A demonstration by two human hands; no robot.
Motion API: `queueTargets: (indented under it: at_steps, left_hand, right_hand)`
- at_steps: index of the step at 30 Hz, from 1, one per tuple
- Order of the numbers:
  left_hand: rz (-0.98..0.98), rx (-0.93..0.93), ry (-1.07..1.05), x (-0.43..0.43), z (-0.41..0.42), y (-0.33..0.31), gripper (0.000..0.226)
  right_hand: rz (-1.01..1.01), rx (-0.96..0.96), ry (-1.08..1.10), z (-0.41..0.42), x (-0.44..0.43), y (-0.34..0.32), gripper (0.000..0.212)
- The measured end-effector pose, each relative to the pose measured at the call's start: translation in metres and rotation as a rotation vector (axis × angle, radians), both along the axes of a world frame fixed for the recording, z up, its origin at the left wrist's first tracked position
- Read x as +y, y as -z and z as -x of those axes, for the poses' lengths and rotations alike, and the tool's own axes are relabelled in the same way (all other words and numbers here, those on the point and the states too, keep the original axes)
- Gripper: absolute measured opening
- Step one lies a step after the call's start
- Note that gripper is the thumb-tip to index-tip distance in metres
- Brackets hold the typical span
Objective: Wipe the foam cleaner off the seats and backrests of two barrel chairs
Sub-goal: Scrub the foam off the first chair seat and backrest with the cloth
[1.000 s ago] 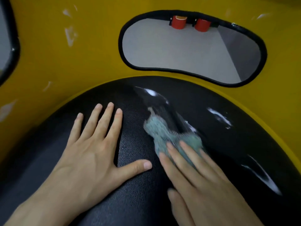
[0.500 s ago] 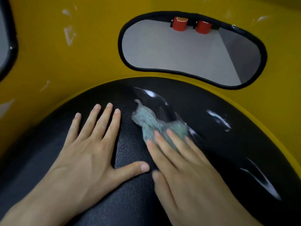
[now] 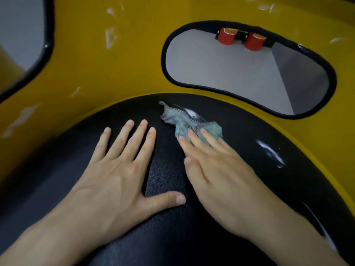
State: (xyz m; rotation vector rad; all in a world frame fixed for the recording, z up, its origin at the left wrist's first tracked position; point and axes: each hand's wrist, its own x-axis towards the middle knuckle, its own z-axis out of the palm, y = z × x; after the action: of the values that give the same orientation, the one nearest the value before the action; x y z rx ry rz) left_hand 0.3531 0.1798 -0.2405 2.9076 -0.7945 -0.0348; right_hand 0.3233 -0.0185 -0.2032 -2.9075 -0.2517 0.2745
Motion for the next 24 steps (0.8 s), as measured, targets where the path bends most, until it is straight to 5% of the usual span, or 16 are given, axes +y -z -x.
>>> queueTargets:
  at_steps: [4, 11, 19, 24]
  left_hand:
    - [0.023, -0.014, 0.000, 0.000, 0.000, 0.000, 0.122]
    - [0.027, -0.004, -0.009, -0.001, 0.001, 0.000, 0.123]
    - [0.039, -0.008, 0.003, -0.001, 0.000, 0.002, 0.122]
    - [0.031, -0.029, -0.003, -0.002, -0.001, 0.002, 0.121]
  right_hand:
    - [0.037, 0.020, 0.006, 0.017, -0.001, -0.002, 0.069]
    - [0.102, 0.007, 0.080, -0.091, 0.005, 0.007, 0.067]
    - [0.105, 0.070, 0.035, 0.001, 0.007, -0.004, 0.075]
    - [0.073, 0.004, 0.043, -0.043, 0.002, 0.000, 0.075]
